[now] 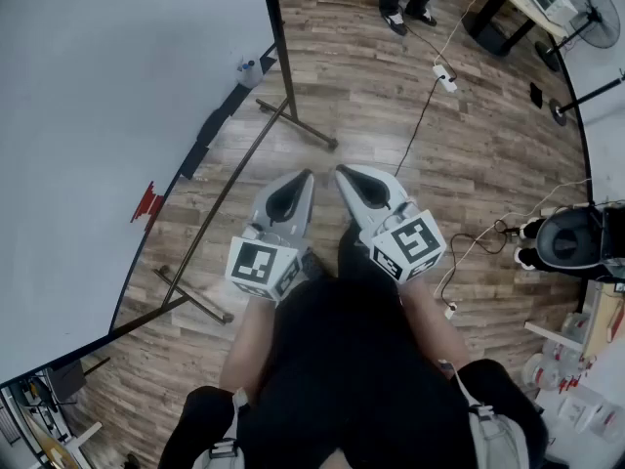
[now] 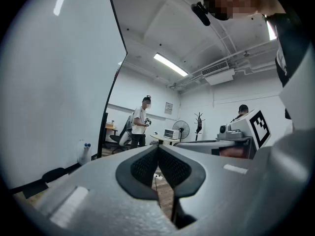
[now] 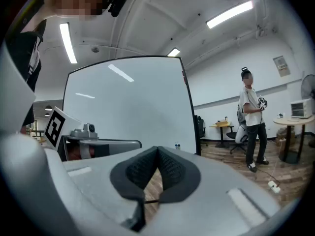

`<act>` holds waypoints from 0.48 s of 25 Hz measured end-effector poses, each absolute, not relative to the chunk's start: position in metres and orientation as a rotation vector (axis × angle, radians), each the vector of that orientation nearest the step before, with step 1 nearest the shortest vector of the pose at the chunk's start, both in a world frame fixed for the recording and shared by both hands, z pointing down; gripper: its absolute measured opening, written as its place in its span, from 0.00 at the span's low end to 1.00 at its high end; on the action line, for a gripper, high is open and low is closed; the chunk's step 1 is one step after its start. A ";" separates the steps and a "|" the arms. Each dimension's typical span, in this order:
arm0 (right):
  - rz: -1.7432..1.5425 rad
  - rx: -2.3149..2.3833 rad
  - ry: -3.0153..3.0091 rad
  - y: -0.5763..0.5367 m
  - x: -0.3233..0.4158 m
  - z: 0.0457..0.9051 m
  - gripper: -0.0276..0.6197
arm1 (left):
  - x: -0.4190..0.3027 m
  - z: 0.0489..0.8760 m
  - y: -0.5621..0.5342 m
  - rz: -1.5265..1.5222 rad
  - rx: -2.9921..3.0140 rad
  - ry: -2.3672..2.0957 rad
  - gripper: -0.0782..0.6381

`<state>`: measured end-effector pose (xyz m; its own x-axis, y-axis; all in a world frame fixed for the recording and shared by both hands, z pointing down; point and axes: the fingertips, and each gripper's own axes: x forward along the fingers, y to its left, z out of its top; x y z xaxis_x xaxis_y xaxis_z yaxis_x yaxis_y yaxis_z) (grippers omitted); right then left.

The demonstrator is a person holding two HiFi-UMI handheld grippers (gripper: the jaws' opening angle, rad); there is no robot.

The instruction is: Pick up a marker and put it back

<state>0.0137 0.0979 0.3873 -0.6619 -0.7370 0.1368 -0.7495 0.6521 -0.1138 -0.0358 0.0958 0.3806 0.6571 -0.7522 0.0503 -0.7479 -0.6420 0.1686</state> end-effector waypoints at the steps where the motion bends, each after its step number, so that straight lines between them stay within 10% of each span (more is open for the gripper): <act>1: 0.247 1.254 -2.784 0.098 0.013 0.387 0.04 | -0.037 0.380 0.096 -0.037 2.697 -1.233 0.12; 12: 0.279 1.283 -2.793 0.093 0.016 0.388 0.05 | -0.039 0.383 0.092 -0.028 2.686 -1.236 0.12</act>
<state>0.0156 0.0927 0.3879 -0.6531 -0.7469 0.1248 -0.7568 0.6383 -0.1407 -0.0387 0.0921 0.3834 0.6534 -0.7547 0.0597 -0.7511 -0.6365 0.1752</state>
